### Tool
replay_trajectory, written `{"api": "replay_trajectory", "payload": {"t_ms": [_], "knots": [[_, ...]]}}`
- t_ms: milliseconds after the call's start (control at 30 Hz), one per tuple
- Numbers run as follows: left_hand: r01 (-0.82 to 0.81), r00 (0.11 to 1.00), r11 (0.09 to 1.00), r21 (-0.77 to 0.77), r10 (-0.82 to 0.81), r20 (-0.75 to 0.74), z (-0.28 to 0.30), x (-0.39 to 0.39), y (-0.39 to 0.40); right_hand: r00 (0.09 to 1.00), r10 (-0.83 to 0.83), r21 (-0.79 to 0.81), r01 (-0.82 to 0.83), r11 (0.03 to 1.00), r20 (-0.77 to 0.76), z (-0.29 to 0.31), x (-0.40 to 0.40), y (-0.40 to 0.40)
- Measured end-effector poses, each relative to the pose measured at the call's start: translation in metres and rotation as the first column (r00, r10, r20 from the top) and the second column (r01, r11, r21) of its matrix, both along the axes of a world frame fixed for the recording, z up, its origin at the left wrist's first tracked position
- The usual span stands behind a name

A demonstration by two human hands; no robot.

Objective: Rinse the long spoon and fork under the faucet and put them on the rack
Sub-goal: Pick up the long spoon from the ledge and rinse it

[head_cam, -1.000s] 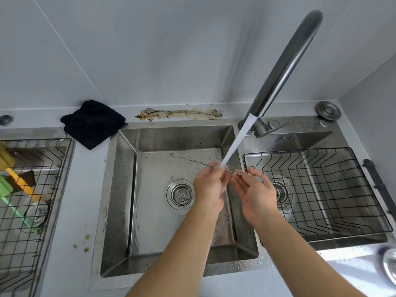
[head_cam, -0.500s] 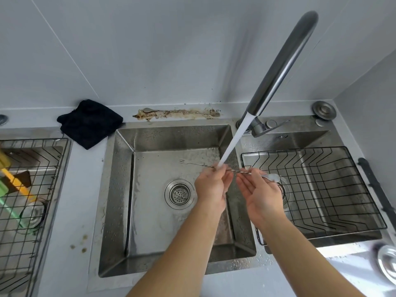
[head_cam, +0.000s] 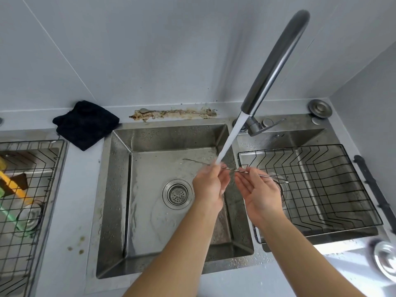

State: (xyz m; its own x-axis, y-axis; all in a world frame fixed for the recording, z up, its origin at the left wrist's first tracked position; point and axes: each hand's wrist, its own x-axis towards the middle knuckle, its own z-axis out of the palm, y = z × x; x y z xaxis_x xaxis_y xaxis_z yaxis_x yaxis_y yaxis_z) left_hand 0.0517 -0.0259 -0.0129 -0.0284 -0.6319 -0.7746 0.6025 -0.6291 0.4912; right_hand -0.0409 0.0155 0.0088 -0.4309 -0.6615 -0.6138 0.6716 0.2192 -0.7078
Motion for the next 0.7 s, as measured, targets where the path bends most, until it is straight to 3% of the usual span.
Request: {"api": "replay_trajectory", "payload": {"t_ms": [100, 200, 700], "knots": [[0.069, 0.997, 0.998, -0.01, -0.068, 0.045, -0.0031, 0.004, 0.0012, 0.999, 0.04, -0.01, -0.041, 0.999, -0.029, -0.0015, -0.0011, -0.001], [0.033, 0.995, 0.999, 0.036, -0.036, 0.093, -0.0029, 0.0082, -0.0003, 0.995, 0.08, -0.022, -0.082, 0.996, -0.058, -0.0004, -0.0019, 0.001], [0.012, 0.999, 0.996, 0.087, -0.014, 0.029, 0.0013, 0.0091, -0.0033, 0.993, 0.104, -0.063, -0.108, 0.992, -0.063, -0.0025, -0.0063, 0.002]]}}
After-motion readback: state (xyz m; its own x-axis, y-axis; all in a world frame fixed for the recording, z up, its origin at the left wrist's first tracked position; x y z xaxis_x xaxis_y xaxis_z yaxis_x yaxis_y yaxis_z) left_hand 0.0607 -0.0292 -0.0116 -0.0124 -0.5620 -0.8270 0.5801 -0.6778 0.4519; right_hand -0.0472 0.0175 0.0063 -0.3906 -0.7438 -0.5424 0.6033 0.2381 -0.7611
